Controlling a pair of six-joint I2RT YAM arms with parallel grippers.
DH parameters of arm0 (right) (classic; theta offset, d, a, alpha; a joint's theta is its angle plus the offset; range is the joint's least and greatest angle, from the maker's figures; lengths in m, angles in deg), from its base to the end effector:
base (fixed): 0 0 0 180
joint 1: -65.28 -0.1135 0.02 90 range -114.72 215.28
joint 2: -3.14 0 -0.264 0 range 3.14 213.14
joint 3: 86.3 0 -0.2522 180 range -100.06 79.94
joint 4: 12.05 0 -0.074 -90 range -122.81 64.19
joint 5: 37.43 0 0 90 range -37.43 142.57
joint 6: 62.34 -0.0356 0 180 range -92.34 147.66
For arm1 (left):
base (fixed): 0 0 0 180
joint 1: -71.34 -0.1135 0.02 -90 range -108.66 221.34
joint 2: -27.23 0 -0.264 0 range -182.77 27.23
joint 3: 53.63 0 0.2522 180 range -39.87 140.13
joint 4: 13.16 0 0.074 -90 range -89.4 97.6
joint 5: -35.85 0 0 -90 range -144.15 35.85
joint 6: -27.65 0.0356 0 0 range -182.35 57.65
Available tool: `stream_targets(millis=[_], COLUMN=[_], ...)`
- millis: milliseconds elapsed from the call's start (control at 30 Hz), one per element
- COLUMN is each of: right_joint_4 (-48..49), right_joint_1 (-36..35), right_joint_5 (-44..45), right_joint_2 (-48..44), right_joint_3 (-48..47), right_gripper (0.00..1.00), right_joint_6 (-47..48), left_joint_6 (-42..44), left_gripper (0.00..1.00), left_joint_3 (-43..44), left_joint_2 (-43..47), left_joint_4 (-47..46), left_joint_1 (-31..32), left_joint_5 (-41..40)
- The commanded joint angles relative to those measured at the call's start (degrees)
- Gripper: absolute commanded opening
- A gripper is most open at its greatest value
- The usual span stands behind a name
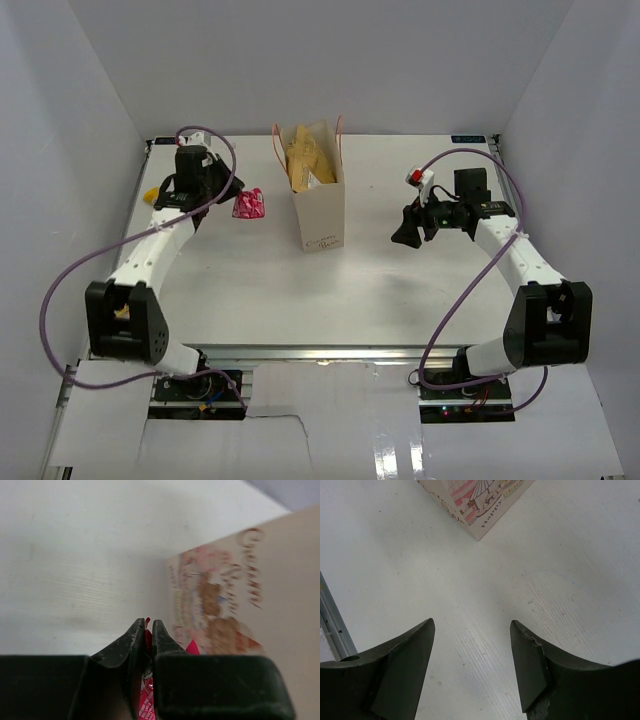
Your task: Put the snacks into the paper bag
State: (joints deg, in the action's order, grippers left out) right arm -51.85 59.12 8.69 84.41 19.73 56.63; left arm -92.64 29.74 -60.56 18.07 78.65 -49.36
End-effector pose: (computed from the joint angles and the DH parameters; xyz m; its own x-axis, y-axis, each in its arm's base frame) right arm 0.2936 0.0565 0.2694 -0.3725 -0.3913 -0.8415 -0.8308 0.5446 0.1145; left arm 0.3470 -0.0475 0.2941 -0.5971 -0.4301 -0.6771 -0.1240 0.8834 -0.4519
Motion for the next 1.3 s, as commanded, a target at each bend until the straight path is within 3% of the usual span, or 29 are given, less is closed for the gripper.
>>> stream_targets(millis=[0,100,233,400,633,800,1100,1267], right_joint_4=[0.20,0.20,0.20,0.20,0.20,0.20,0.29,0.38], right_joint_1=[0.26,0.26,0.26,0.26,0.26,0.35,0.70,0.79], right_joint_5=[-1.21,-1.21,-1.30,-1.04,-0.42,0.11,0.02,-0.15], right_joint_2=[-1.21,-0.77,-0.15,-0.50,-2.08,-3.05,-2.18,-1.73], right_joint_3=[-0.18,-0.44,-1.05,-1.14,0.44,1.75,1.49,1.41], right_gripper=[0.68,0.68,0.68,0.68,0.68,0.68,0.68,0.68], right_joint_6=[0.12,0.12,0.03,0.03,0.21,0.47,0.82,1.00], left_joint_6=[-1.18,-0.57,1.89,6.45,13.93,16.22,15.88,12.62], left_gripper=[0.00,0.00,0.00,0.00,0.00,0.00,0.00,0.02], left_joint_3=[-3.68,-1.85,6.93,21.61,37.68,40.35,37.36,30.95], left_joint_2=[10.42,17.11,17.92,9.93,-6.42,-12.14,-15.83,-15.05], left_joint_4=[-7.09,-7.98,-7.63,-7.63,-7.02,-9.81,-15.80,-24.49], left_joint_1=[1.12,4.01,9.64,16.75,19.14,19.06,16.51,13.44], left_joint_5=[7.14,7.95,6.81,4.09,5.48,8.20,15.85,28.94])
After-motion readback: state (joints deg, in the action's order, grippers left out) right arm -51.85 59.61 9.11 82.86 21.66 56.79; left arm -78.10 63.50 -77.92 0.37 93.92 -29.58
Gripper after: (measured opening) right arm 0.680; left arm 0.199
